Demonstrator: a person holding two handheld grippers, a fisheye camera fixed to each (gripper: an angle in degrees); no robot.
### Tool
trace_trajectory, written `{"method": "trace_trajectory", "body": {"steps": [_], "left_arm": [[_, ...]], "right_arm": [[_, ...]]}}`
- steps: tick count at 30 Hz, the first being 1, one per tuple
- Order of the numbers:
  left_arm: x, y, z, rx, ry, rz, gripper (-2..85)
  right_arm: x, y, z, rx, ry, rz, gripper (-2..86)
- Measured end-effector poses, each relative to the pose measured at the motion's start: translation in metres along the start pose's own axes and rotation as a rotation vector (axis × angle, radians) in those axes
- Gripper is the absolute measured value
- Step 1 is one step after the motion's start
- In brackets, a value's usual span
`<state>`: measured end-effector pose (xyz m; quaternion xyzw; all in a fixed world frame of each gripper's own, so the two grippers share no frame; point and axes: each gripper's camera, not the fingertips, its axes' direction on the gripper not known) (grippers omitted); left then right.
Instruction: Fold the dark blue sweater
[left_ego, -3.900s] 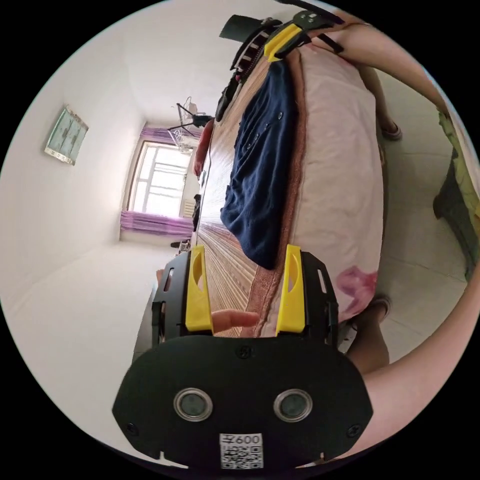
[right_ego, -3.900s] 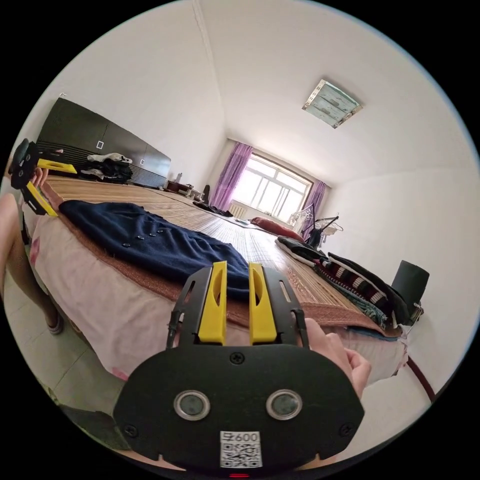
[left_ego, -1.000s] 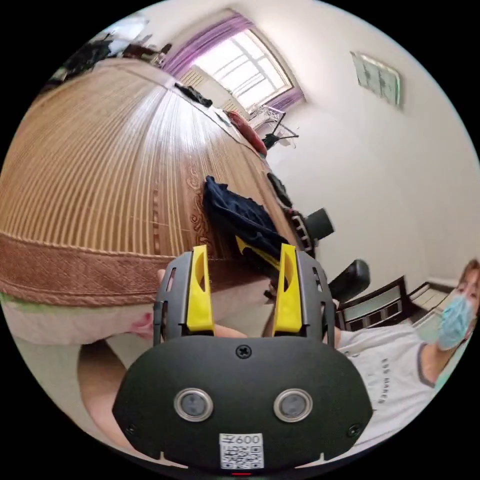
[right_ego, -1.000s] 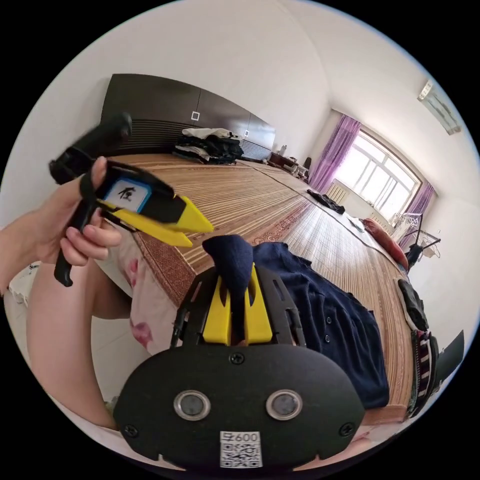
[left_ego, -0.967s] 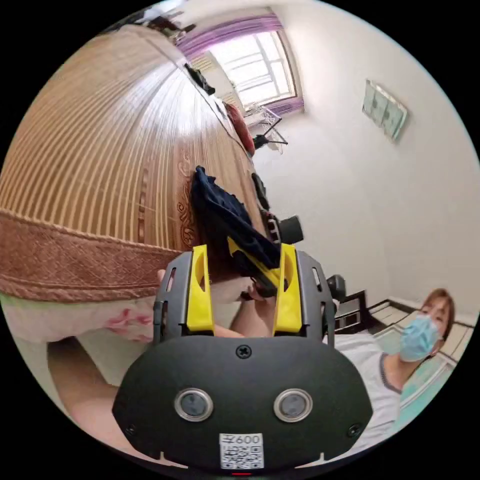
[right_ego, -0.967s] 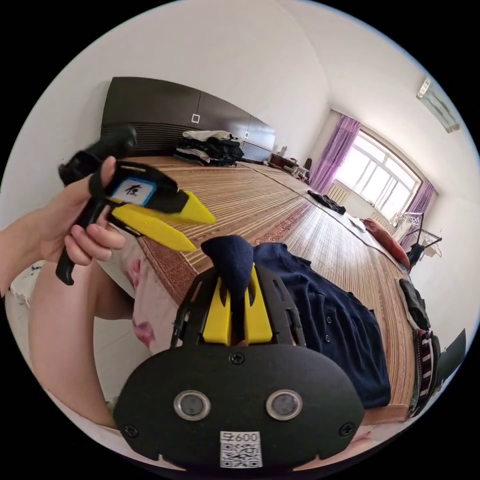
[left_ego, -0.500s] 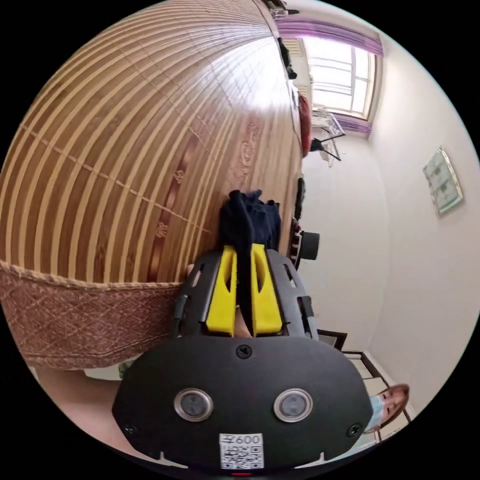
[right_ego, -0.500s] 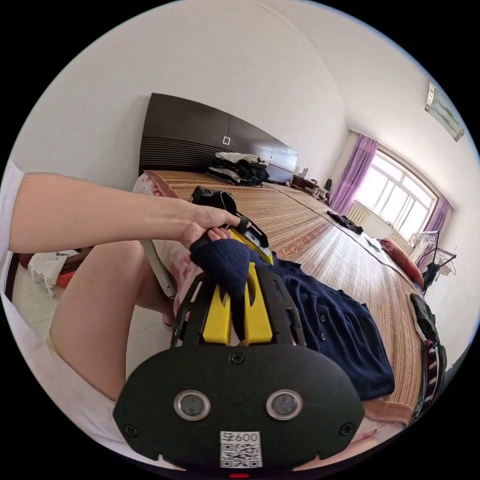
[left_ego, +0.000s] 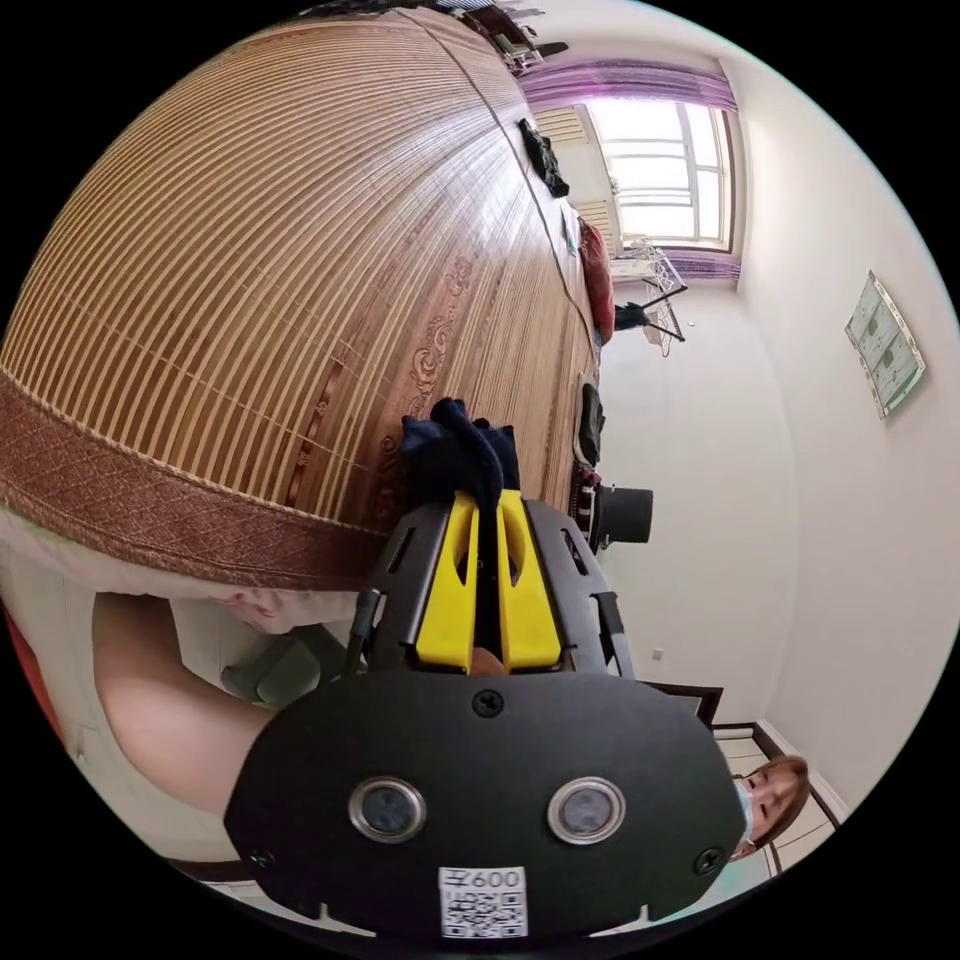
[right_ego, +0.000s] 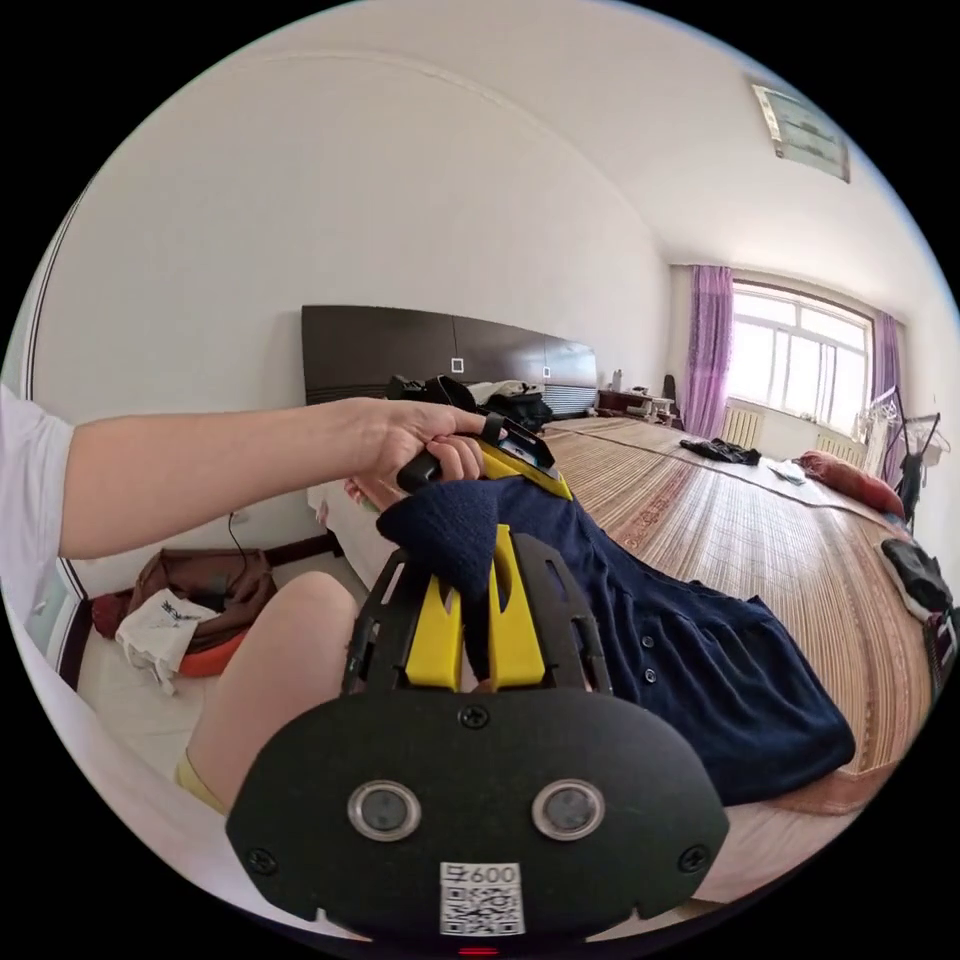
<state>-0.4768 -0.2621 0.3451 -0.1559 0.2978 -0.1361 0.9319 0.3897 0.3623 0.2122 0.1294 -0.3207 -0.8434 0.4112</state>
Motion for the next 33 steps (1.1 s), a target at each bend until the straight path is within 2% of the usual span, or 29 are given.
{"method": "trace_trajectory", "body": {"steps": [5, 12, 18, 26, 33], "left_arm": [[0.092, -0.016, 0.045, -0.057, -0.012, 0.064, 2.2], [0.201, -0.048, 0.157, -0.119, -0.172, 0.092, 2.1], [0.229, -0.065, 0.233, -0.167, -0.242, 0.034, 2.0], [0.25, -0.075, 0.287, -0.188, -0.32, -0.027, 2.3], [0.262, -0.064, 0.321, -0.189, -0.389, -0.086, 2.6]], "right_arm": [[0.079, 0.005, -0.065, 0.144, 0.025, 0.183, -0.8], [0.211, 0.046, -0.118, 0.191, 0.038, 0.472, -0.8], [0.287, 0.097, -0.137, 0.197, 0.075, 0.66, -0.8], [0.354, 0.133, -0.137, 0.155, 0.114, 0.843, -0.8], [0.376, 0.141, -0.139, 0.079, 0.217, 0.82, -0.8]]}}
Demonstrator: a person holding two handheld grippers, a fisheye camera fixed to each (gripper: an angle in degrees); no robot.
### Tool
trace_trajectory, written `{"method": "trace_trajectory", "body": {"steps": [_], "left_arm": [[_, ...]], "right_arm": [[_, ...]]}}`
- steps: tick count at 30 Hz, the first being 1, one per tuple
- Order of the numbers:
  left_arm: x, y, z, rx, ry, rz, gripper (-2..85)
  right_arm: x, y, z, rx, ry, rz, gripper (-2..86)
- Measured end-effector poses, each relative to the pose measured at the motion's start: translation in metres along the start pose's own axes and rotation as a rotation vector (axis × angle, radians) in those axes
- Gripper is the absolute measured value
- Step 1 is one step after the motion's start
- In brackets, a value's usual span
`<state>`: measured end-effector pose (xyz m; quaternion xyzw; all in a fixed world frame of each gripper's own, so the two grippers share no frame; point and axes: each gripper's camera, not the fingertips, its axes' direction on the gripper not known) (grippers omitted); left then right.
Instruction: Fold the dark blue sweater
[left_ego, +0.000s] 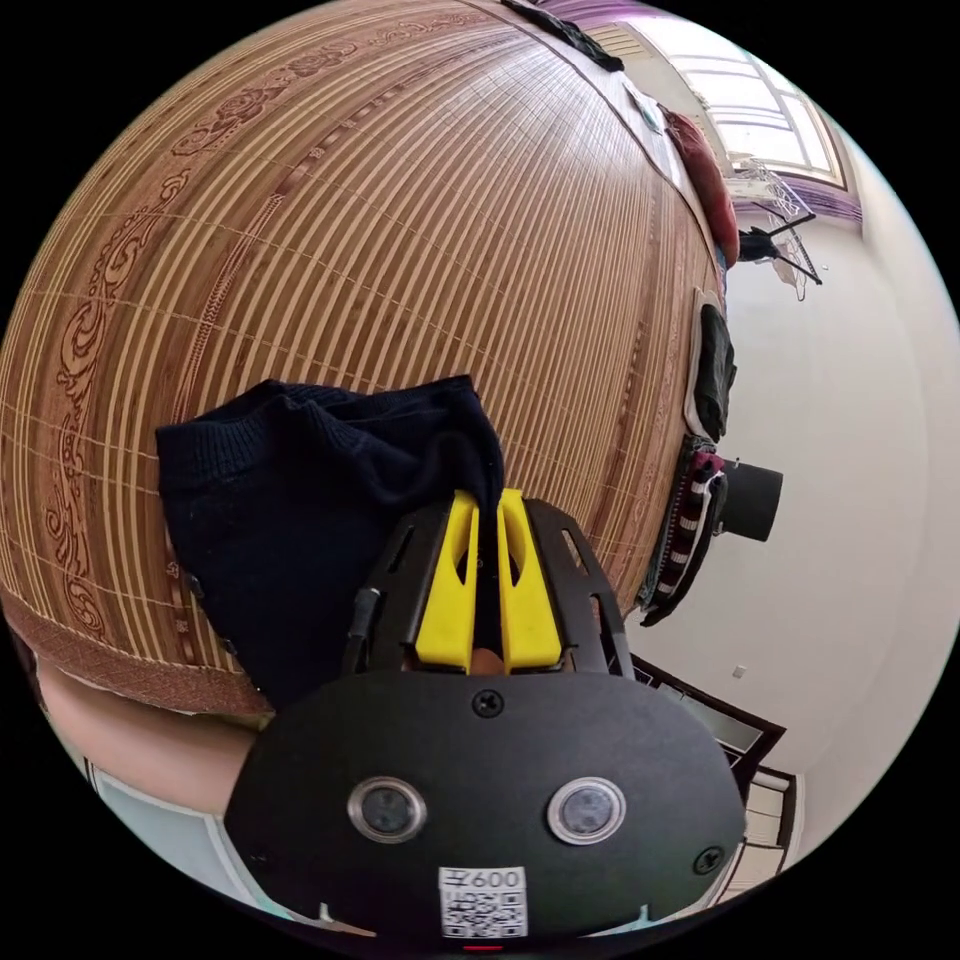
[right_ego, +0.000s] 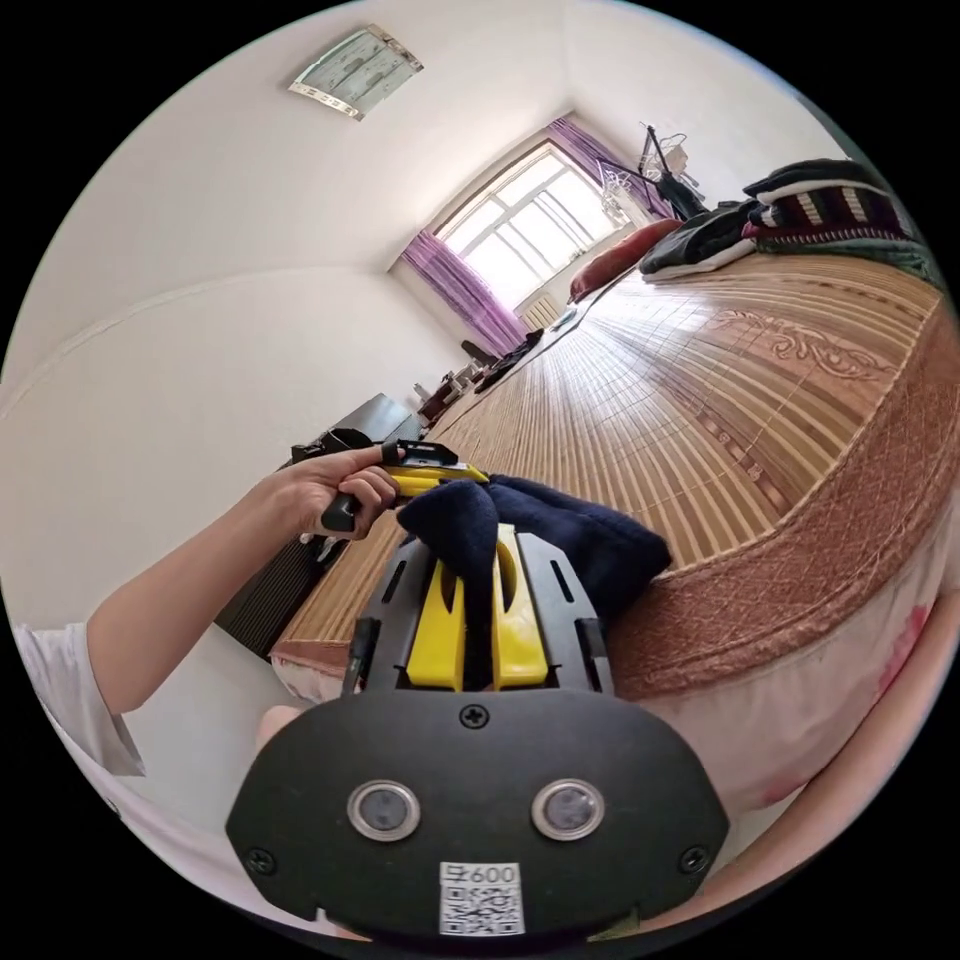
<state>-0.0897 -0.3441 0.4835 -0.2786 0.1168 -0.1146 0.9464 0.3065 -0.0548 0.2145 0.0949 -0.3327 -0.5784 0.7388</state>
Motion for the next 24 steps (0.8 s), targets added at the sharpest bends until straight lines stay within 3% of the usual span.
{"method": "trace_trajectory", "body": {"steps": [8, 11, 13, 16, 21, 24], "left_arm": [[0.041, 0.027, -0.001, 0.025, -0.041, 0.07, 4.5], [0.059, 0.05, -0.021, 0.102, -0.015, 0.217, 6.1], [0.065, 0.077, -0.053, 0.194, 0.025, 0.368, 6.3], [0.057, 0.111, -0.088, 0.302, -0.061, 0.485, 5.9], [0.012, 0.182, -0.113, 0.398, -0.349, 0.756, 1.9], [-0.007, 0.196, -0.083, 0.301, -0.443, 0.851, 1.2]], "right_arm": [[0.012, 0.007, -0.013, 0.068, 0.091, 0.101, -0.8], [0.013, 0.027, -0.034, 0.184, 0.192, 0.224, -0.8], [-0.002, 0.038, -0.048, 0.286, 0.287, 0.183, -0.8], [-0.037, 0.043, -0.057, 0.377, 0.468, 0.068, -0.8], [-0.088, 0.029, -0.013, 0.166, 0.229, -0.227, -0.8], [-0.106, 0.013, 0.066, -0.249, 0.508, -0.38, -0.8]]}}
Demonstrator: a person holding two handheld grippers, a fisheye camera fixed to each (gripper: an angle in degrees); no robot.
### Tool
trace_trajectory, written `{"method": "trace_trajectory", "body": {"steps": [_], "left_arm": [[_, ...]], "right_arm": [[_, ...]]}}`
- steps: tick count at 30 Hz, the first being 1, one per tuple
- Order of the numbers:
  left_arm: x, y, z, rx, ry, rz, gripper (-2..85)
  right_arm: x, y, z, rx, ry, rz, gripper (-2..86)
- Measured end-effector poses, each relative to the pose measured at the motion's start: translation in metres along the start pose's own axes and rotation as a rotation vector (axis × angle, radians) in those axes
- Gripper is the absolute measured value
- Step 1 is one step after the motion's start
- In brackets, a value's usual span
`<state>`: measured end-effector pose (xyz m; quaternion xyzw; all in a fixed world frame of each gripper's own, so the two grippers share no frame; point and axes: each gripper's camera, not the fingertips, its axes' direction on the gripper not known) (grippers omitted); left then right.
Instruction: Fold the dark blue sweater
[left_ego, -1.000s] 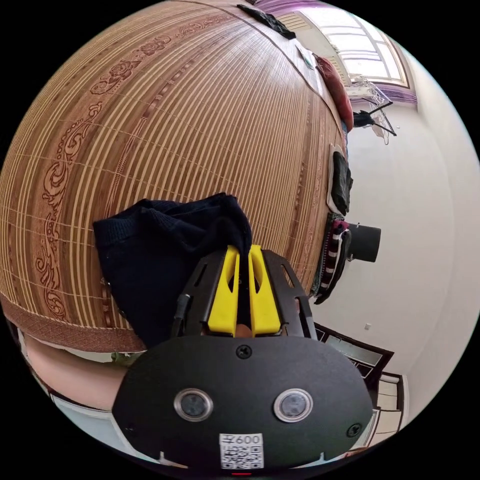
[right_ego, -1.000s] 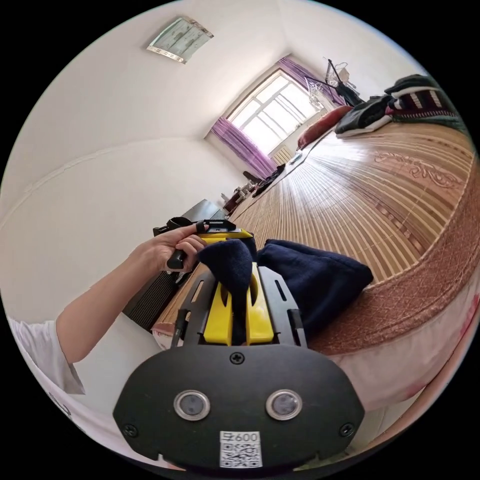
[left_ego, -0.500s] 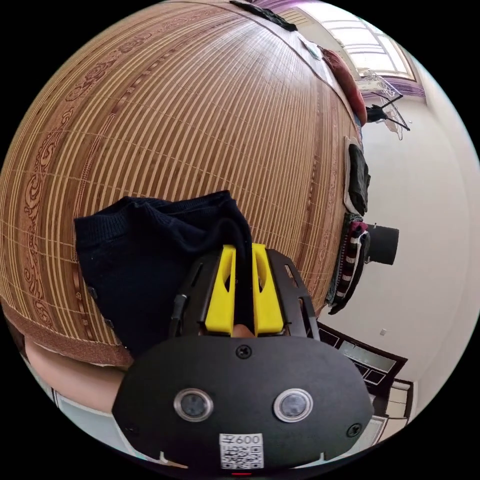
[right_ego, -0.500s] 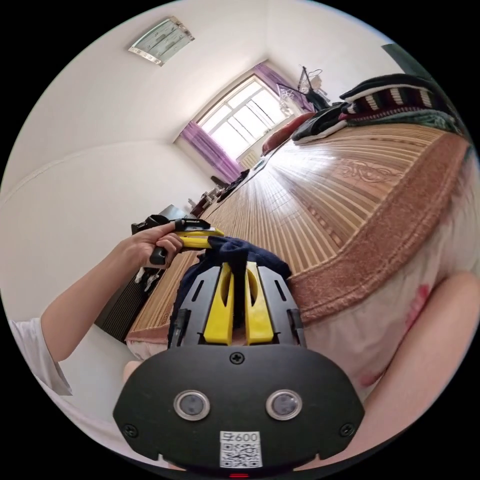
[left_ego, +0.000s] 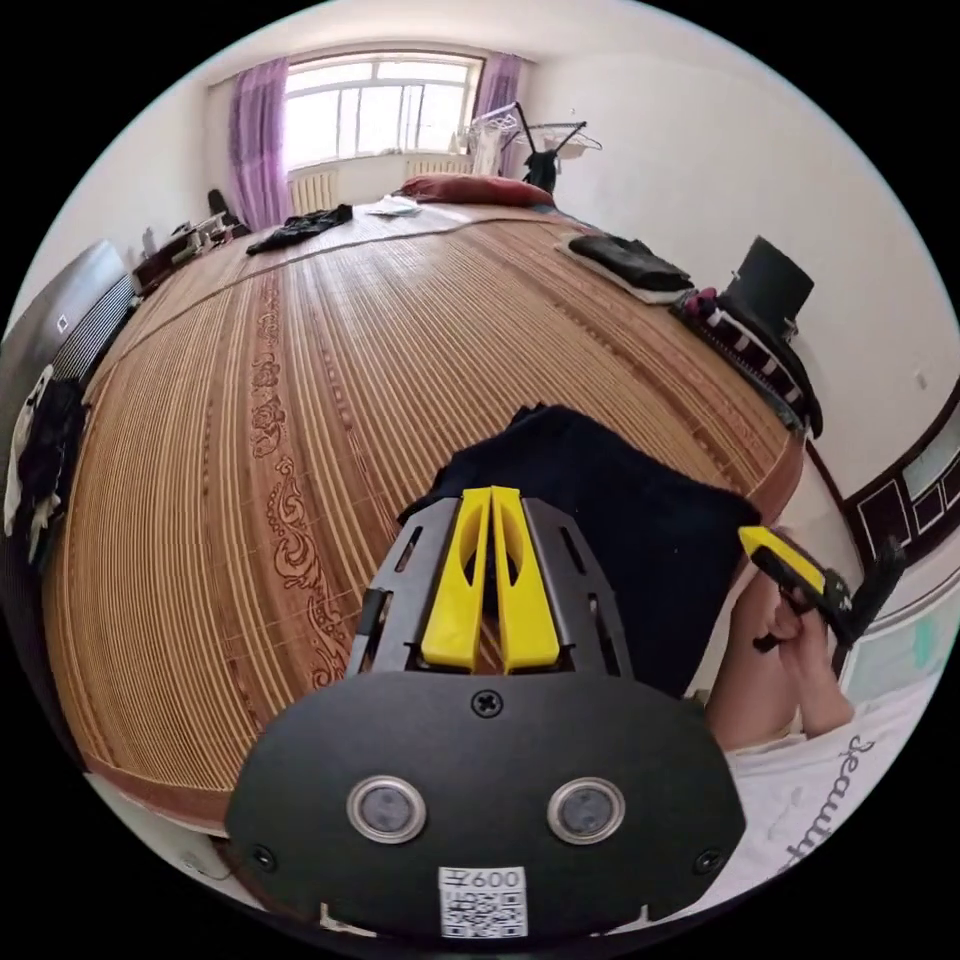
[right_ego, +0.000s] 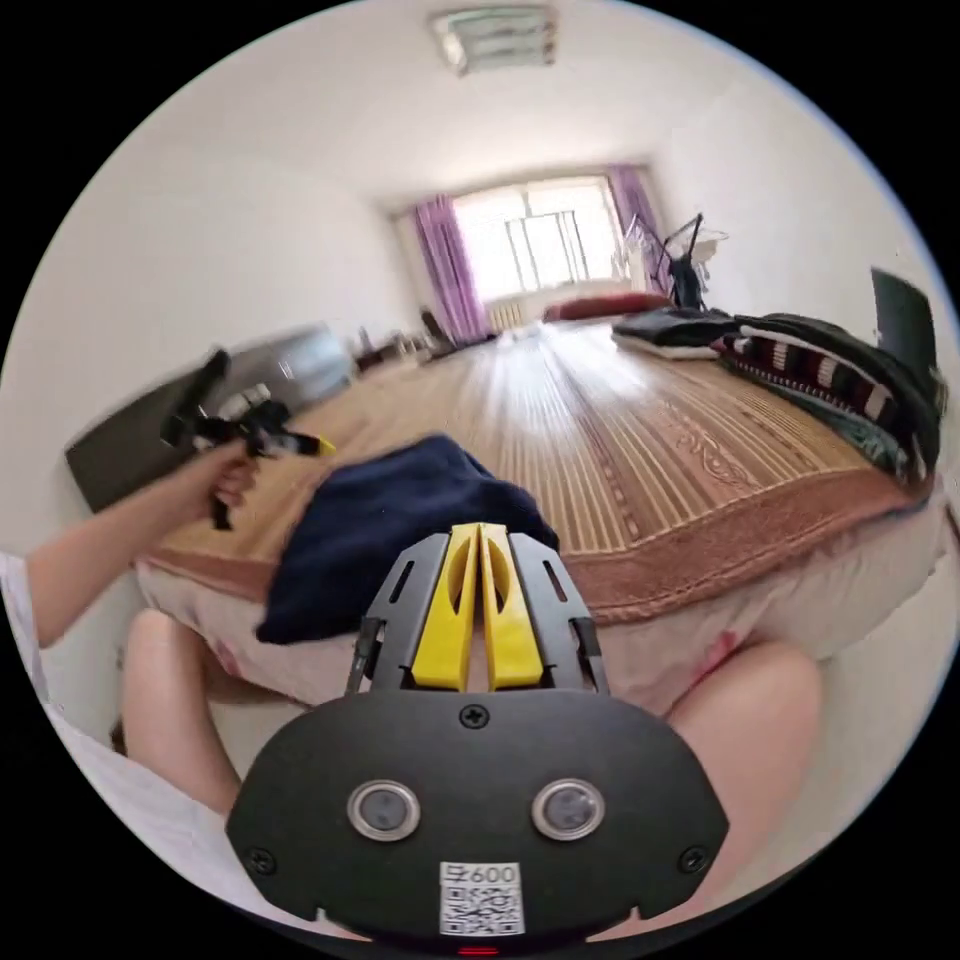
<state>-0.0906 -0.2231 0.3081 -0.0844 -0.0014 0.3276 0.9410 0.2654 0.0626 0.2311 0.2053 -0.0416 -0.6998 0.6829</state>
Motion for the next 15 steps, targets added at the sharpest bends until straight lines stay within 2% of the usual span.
{"method": "trace_trajectory", "body": {"steps": [2, 3, 6, 8, 11, 13, 15], "left_arm": [[-0.002, 0.009, 0.026, -0.105, -0.032, -0.03, 1.0], [0.002, 0.018, 0.023, -0.04, -0.038, -0.018, 0.9], [0.02, 0.035, 0.015, -0.019, -0.091, -0.054, 0.8], [0.031, 0.047, 0.007, -0.048, -0.092, -0.116, 0.7], [0.06, 0.081, -0.006, -0.069, 0.005, -0.184, 0.6], [0.09, 0.108, -0.014, -0.012, 0.063, -0.183, 0.6], [0.109, 0.122, -0.027, 0.075, 0.038, -0.112, 0.6]], "right_arm": [[-0.018, -0.019, 0.009, -0.034, 0.035, -0.174, -0.8], [-0.021, -0.025, 0.014, -0.067, 0.037, -0.217, -0.8], [-0.035, -0.05, 0.031, -0.142, 0.071, -0.384, -0.9], [-0.054, -0.064, 0.06, -0.144, 0.235, -0.613, -0.9], [-0.073, -0.074, 0.114, -0.156, 0.482, -0.89, -0.8], [-0.078, -0.09, 0.125, -0.128, 0.495, -0.876, -0.8], [-0.076, -0.112, 0.12, -0.122, 0.435, -0.729, -0.8]]}}
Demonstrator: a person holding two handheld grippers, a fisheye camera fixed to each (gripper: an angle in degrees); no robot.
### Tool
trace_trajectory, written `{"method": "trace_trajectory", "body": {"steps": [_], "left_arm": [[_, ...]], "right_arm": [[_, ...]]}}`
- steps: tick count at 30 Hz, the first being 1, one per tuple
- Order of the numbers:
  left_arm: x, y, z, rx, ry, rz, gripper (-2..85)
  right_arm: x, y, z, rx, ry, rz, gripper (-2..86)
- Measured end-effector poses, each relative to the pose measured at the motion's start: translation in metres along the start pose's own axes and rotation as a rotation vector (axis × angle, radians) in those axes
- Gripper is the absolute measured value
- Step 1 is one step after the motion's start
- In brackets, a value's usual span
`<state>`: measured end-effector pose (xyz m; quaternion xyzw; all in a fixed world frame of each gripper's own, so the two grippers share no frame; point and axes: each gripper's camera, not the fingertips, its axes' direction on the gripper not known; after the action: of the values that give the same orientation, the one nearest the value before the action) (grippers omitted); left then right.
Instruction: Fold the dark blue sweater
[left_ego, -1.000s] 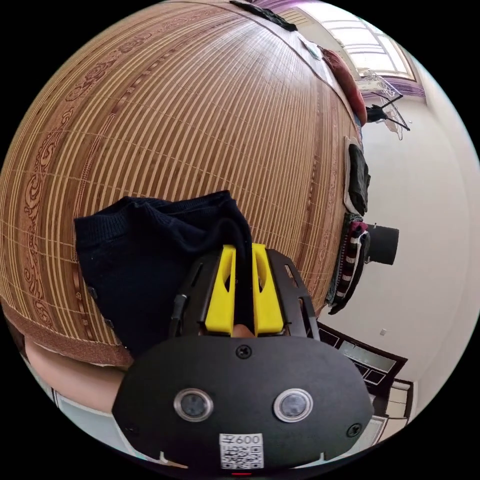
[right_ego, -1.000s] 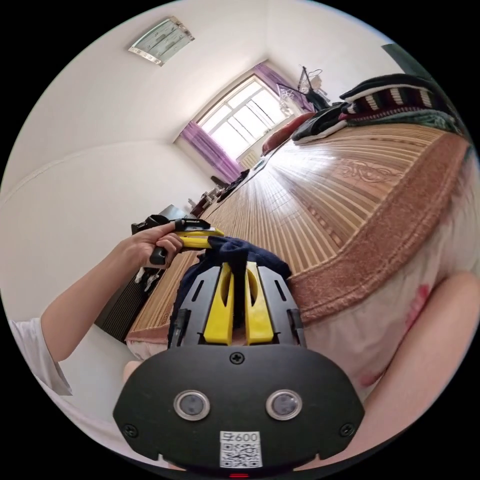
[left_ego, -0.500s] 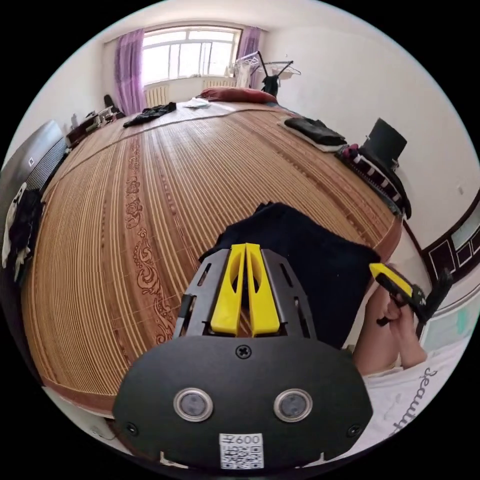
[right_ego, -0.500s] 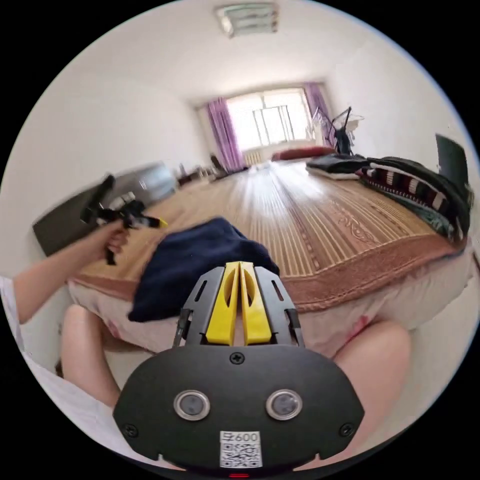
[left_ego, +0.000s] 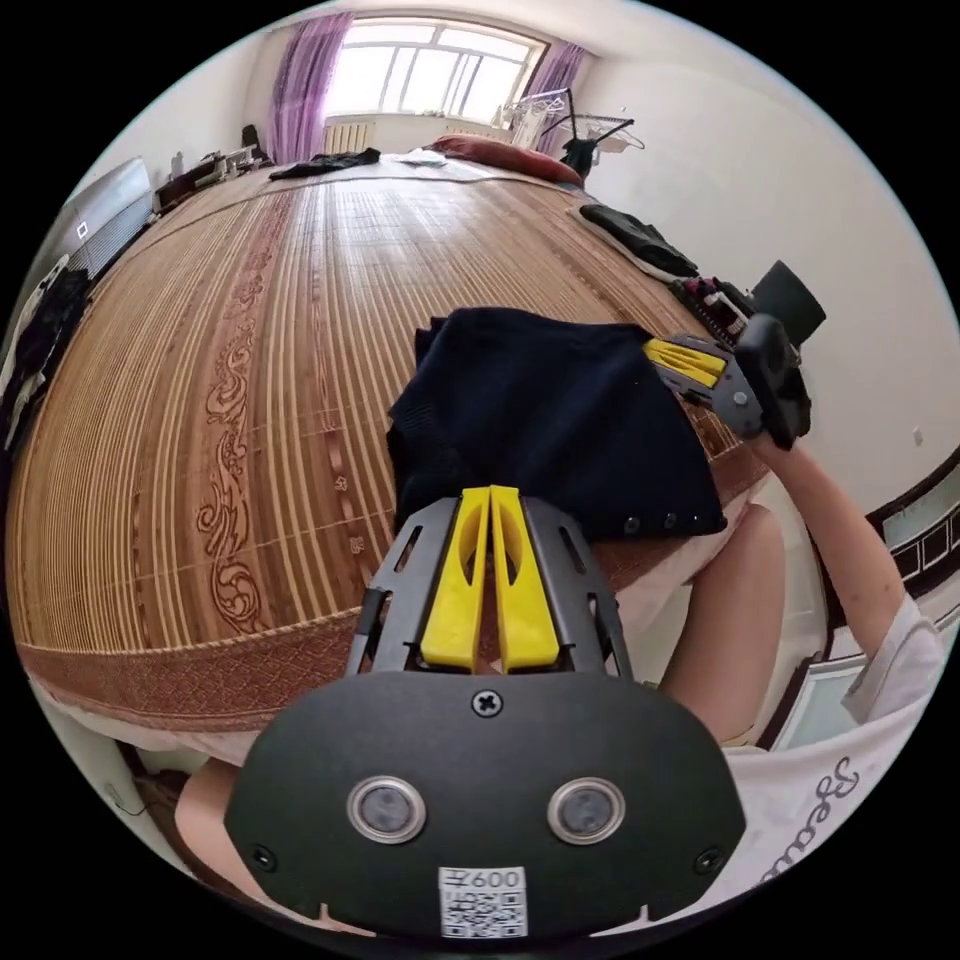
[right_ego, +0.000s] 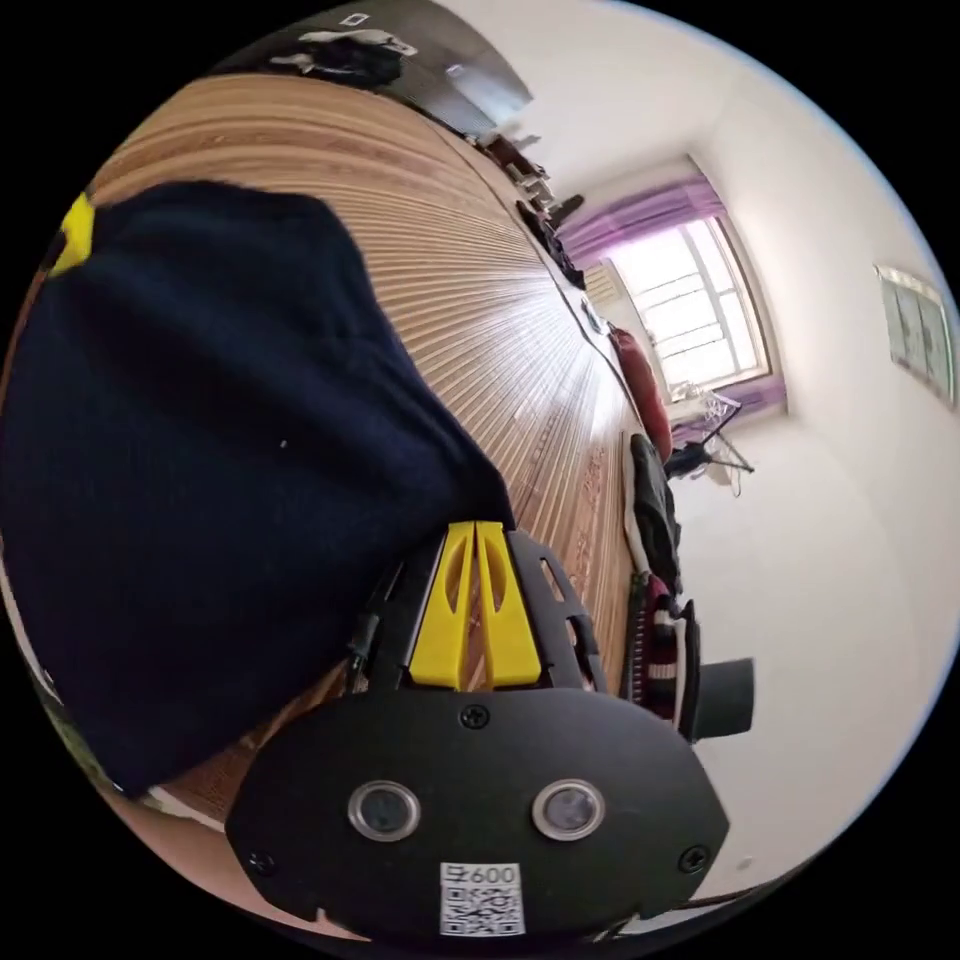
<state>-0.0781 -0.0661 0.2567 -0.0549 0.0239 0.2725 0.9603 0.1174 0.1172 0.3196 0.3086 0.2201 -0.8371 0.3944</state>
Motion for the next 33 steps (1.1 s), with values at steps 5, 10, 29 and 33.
{"method": "trace_trajectory", "body": {"steps": [5, 10, 29, 33], "left_arm": [[-0.006, 0.032, -0.052, 0.182, -0.147, -0.073, 0.8], [-0.007, 0.009, -0.043, 0.125, 0.062, -0.043, 0.8], [0.283, 0.082, -0.096, 0.398, -0.697, 0.896, 9.0], [0.342, 0.106, -0.048, 0.302, -0.854, 1.312, 10.9]], "right_arm": [[0.03, 0.039, -0.083, 0.199, -0.125, 0.442, -0.8], [0.02, 0.11, -0.119, 0.275, -0.563, 0.568, -0.9], [-0.038, 0.201, -0.173, 0.478, -0.352, 0.475, -0.5], [-0.042, 0.206, -0.193, 0.487, -0.364, 0.404, 1.0]]}}
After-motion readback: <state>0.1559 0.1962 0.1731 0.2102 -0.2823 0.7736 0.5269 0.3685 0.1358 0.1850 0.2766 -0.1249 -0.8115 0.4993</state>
